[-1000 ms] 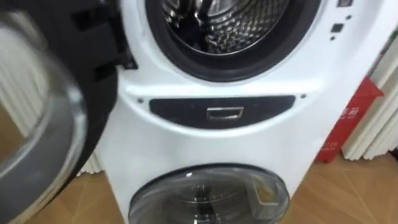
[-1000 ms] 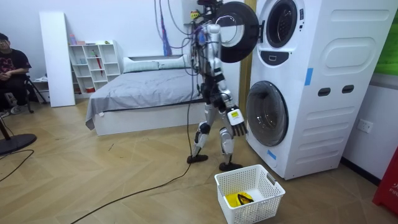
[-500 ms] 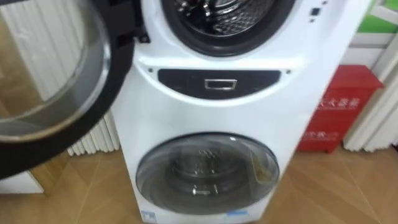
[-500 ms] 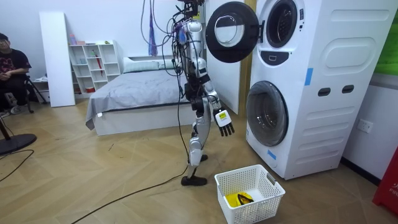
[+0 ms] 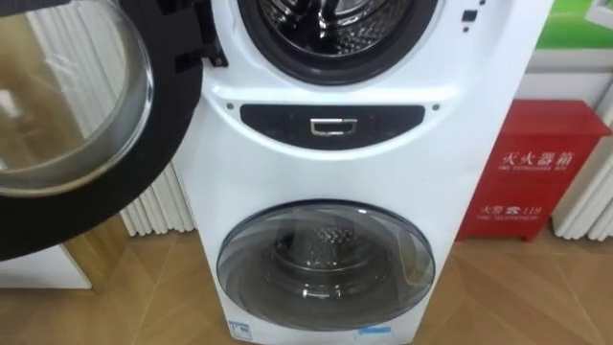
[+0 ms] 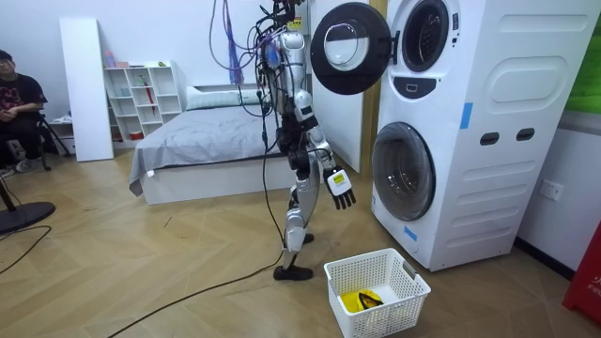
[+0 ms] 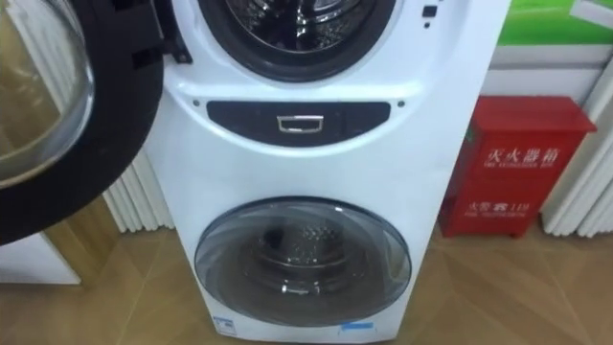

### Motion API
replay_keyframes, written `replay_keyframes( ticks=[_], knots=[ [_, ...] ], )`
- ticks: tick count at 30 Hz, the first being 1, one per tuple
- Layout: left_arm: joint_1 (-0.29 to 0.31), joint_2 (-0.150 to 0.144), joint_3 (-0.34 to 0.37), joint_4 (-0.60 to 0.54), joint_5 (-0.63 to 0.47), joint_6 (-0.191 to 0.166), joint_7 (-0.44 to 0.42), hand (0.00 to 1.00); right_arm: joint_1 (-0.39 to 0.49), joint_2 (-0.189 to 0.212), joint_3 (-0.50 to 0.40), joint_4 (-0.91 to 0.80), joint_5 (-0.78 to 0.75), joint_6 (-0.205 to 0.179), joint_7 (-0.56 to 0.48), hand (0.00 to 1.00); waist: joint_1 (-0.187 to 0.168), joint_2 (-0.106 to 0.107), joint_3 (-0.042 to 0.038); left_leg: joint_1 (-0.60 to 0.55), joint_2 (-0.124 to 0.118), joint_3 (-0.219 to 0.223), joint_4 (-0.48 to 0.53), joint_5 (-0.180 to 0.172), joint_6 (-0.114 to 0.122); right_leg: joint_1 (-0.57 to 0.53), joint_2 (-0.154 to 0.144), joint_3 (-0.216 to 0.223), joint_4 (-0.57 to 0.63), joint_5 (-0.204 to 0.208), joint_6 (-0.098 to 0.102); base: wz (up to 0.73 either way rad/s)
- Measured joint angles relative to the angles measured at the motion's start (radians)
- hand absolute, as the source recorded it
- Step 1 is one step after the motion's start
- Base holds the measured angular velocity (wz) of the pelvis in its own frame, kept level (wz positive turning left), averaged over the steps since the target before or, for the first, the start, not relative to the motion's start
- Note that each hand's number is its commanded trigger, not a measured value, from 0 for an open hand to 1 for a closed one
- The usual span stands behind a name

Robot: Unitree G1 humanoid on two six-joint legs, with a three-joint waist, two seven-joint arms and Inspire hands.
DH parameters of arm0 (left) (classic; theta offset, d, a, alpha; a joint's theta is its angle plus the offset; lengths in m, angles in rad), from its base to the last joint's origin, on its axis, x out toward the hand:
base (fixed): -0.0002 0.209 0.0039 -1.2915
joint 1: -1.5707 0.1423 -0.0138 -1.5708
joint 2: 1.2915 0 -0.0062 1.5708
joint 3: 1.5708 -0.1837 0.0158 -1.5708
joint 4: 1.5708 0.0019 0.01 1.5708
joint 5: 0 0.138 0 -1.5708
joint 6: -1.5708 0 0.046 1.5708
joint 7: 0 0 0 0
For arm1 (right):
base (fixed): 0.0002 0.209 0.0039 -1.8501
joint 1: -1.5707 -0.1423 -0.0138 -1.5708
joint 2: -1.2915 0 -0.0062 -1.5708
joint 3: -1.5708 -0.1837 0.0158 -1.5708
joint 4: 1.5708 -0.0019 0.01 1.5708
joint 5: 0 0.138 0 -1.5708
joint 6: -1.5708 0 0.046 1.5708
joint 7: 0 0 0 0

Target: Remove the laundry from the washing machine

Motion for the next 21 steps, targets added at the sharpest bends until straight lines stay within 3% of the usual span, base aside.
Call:
replay_keyframes(
  ticks=[3, 7, 10, 12, 14, 15, 21],
  knots=[
    [0.001, 0.001, 0.001, 0.002, 0.000, -0.001, 0.000, 0.00, 0.002, 0.004, -0.001, 0.000, 0.000, -0.004, -0.001, 0.00, -0.012, 0.000, 0.0007, 0.008, -0.012, -0.003, -0.016, -0.001, 0.003, 0.007, -0.009, -0.004, -0.010, 0.000, 0.006, 0.04],
    [0.010, 0.002, 0.006, 0.012, -0.048, -0.003, 0.000, 0.00, 0.010, 0.011, 0.001, 0.002, -0.001, -0.007, -0.008, 0.00, -0.008, -0.014, 0.0085, 0.031, -0.016, 0.002, -0.042, -0.003, 0.005, 0.016, -0.013, -0.005, -0.008, 0.003, 0.010, -0.01],
    [0.030, -0.003, 0.046, 0.013, -0.086, 0.000, 0.000, 0.00, 0.021, 0.010, -0.014, -0.001, -0.009, -0.005, -0.023, 0.00, -0.008, -0.013, 0.0081, 0.035, -0.019, 0.004, -0.048, -0.005, 0.008, 0.016, -0.016, -0.005, -0.009, 0.005, 0.013, -0.02],
    [0.040, -0.004, 0.090, 0.022, -0.123, 0.001, -0.001, 0.00, 0.034, 0.010, -0.042, 0.000, -0.012, -0.003, -0.023, 0.00, -0.008, -0.008, 0.0067, 0.036, -0.022, 0.003, -0.050, -0.007, 0.011, 0.017, -0.019, -0.003, -0.010, 0.005, 0.014, 0.00],
    [0.053, 0.002, 0.121, 0.043, -0.227, 0.008, 0.000, 0.00, 0.051, 0.006, -0.050, 0.001, -0.012, -0.003, -0.031, 0.00, -0.008, 0.005, 0.0066, 0.053, -0.027, 0.002, -0.058, -0.008, 0.012, 0.030, -0.022, -0.002, -0.012, 0.007, 0.018, 0.00],
    [0.051, 0.004, 0.133, 0.046, -0.253, 0.011, -0.001, 0.00, 0.058, 0.006, -0.050, 0.001, -0.012, -0.003, -0.034, 0.00, -0.007, 0.008, 0.0029, 0.057, -0.028, 0.002, -0.061, -0.008, 0.013, 0.032, -0.023, 0.000, -0.012, 0.007, 0.018, -0.08],
    [0.040, 0.026, 0.324, 0.058, -0.406, 0.037, 0.006, 0.00, 0.095, -0.005, -0.131, -0.002, -0.022, 0.007, -0.033, 0.00, 0.021, 0.047, 0.0073, 0.081, -0.032, 0.003, -0.065, -0.010, 0.016, 0.046, -0.028, 0.021, -0.009, 0.006, 0.020, -0.07]
  ],
)
